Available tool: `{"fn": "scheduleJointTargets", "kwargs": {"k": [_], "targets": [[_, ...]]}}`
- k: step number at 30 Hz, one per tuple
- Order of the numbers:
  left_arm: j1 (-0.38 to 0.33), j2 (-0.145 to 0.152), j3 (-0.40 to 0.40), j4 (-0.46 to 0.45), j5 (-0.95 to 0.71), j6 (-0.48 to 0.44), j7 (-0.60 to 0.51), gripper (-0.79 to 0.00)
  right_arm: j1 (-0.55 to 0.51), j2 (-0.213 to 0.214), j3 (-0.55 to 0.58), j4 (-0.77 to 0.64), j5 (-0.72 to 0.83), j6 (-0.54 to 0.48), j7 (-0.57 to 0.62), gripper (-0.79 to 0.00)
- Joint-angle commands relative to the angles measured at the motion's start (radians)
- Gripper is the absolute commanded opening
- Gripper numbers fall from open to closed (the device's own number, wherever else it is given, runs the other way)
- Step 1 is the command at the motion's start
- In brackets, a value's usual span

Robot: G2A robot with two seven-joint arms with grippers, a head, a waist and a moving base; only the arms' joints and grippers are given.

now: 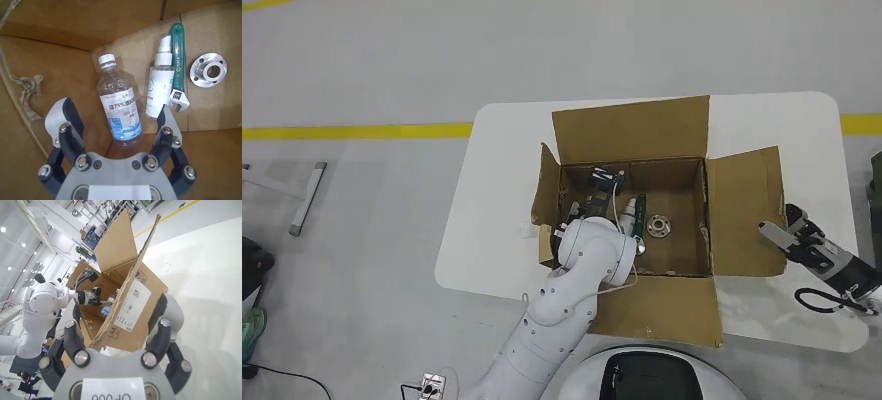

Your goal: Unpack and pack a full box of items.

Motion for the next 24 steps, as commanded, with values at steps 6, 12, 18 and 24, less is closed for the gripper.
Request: {"fn": "scheduleJointTargets", "kwargs": {"k": [6,12,18,24], "targets": [[-0.001,-0.007,-0.02,0.022,0.015,-0.002,0.007,0.0,0.003,0.002,-0.009,0.008,0.016,-0.006,0.002,-0.785],[-0.003,-0.013,-0.037,0.048,0.029,-0.001,0.014,0.0,-0.001,0.002,-0.007,0.012,0.02,-0.014,-0.011,-0.785],[0.001,-0.02,-0.04,0.055,0.038,-0.005,0.014,0.0,-0.016,0.002,0.004,0.012,0.031,-0.025,-0.031,-0.785],[0.005,-0.028,-0.037,0.061,0.049,-0.017,0.012,0.0,-0.032,0.002,0.012,0.014,0.042,-0.032,-0.039,-0.785]]}}
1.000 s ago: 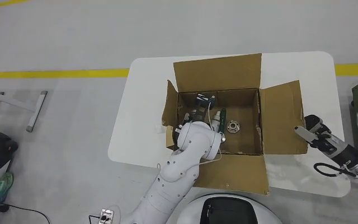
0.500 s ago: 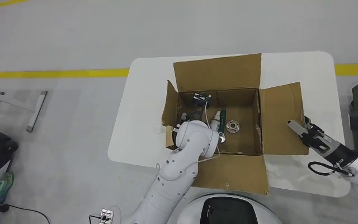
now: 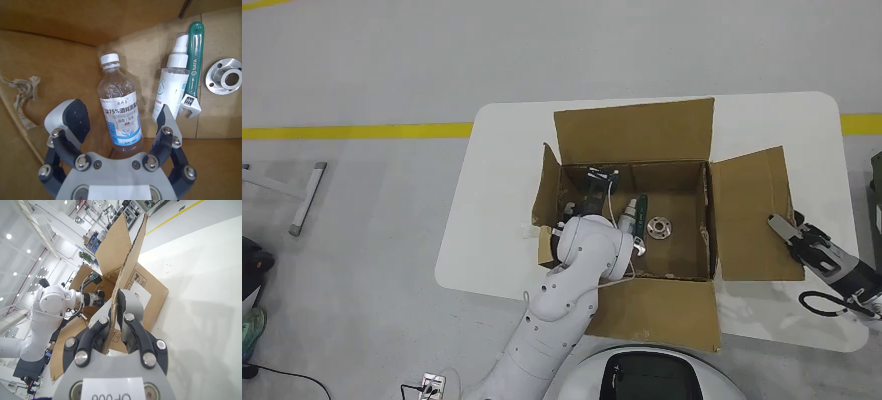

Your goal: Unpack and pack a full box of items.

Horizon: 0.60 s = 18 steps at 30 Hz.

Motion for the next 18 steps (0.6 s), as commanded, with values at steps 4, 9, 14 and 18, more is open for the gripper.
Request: {"fn": "scheduleJointTargets", "kwargs": {"k": [4,9,14,18], "targets": [[-0.007,-0.01,0.011,0.047,0.007,0.005,0.014,0.0,-0.008,0.0,0.003,-0.007,0.003,-0.002,-0.004,-0.785],[-0.022,-0.022,0.024,0.098,0.016,0.017,0.026,-0.006,-0.016,0.0,0.002,-0.014,-0.002,-0.004,-0.011,-0.785],[-0.035,-0.032,0.028,0.139,0.03,0.03,0.028,0.0,-0.021,0.0,0.003,-0.018,-0.007,-0.009,-0.018,-0.785],[-0.042,-0.04,0.032,0.168,0.047,0.037,0.034,-0.114,-0.023,0.0,0.003,-0.018,-0.007,-0.012,-0.02,-0.785]]}}
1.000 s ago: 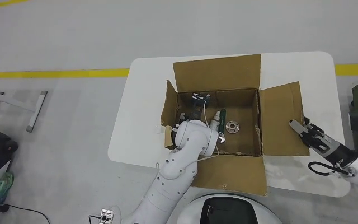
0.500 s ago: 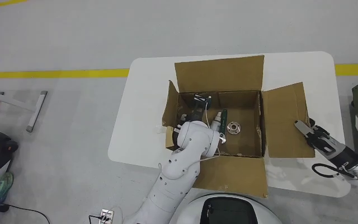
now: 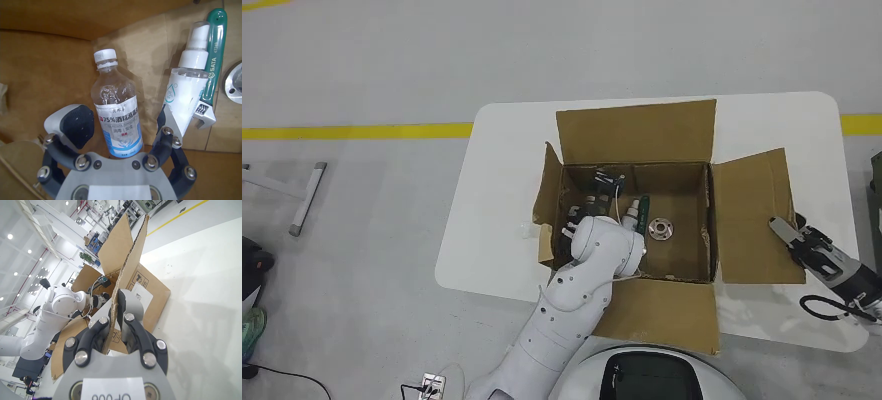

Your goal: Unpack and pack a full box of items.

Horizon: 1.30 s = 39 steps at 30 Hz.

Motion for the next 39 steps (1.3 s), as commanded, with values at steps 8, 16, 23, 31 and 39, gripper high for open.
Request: {"fn": "scheduleJointTargets", "kwargs": {"k": [8,16,23,31,39], "targets": [[-0.005,-0.015,-0.005,0.044,0.02,0.007,0.005,-0.145,0.003,0.001,-0.008,0.003,-0.008,-0.004,0.001,-0.785],[-0.008,-0.027,-0.014,0.079,0.019,0.002,0.016,-0.095,0.007,0.002,-0.009,0.005,-0.015,-0.005,0.001,-0.785],[-0.014,-0.036,-0.025,0.098,0.019,-0.004,0.023,-0.283,0.01,0.003,-0.01,0.006,-0.017,-0.002,0.002,-0.785],[-0.011,-0.045,-0.037,0.102,0.021,-0.012,0.034,-0.696,0.015,0.004,-0.014,0.005,-0.022,0.002,0.004,-0.785],[0.016,-0.051,-0.043,0.012,0.011,-0.058,0.025,-0.785,0.028,0.006,-0.009,0.005,-0.026,0.013,0.001,-0.785]]}}
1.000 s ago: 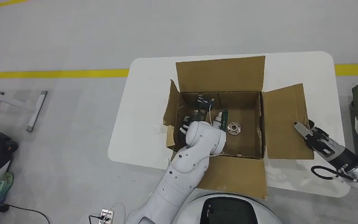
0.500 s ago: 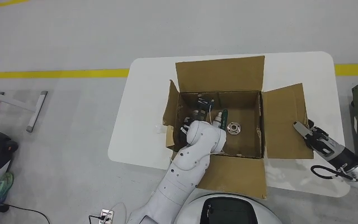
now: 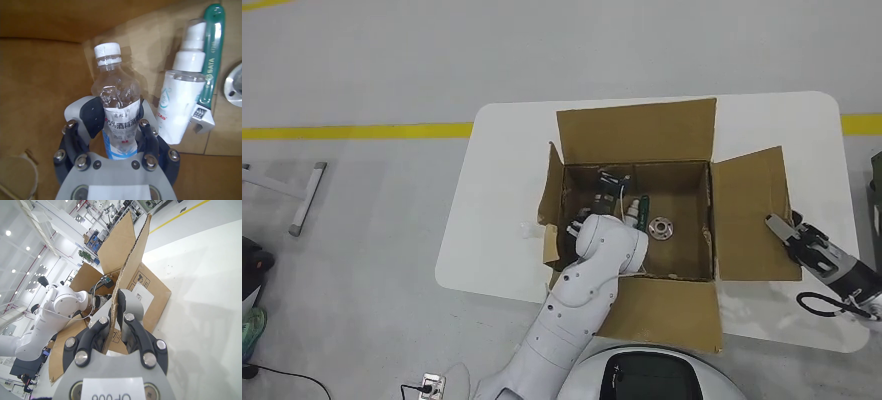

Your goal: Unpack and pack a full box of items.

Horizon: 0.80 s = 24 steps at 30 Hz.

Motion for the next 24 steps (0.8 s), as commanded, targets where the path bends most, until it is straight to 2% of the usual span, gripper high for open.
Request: {"fn": "scheduleJointTargets", "kwargs": {"k": [1,16,24], "targets": [[0.01,-0.001,0.0,-0.037,-0.002,-0.016,-0.008,-0.785,0.004,0.001,0.004,0.001,0.0,0.003,-0.002,-0.785],[0.091,-0.005,-0.004,-0.371,-0.04,-0.125,-0.046,-0.785,0.051,0.007,0.03,0.024,-0.003,0.033,-0.002,-0.785],[0.112,0.0,-0.039,-0.539,-0.002,-0.161,-0.058,-0.785,0.051,0.008,0.026,0.04,-0.01,0.031,0.003,-0.785]]}}
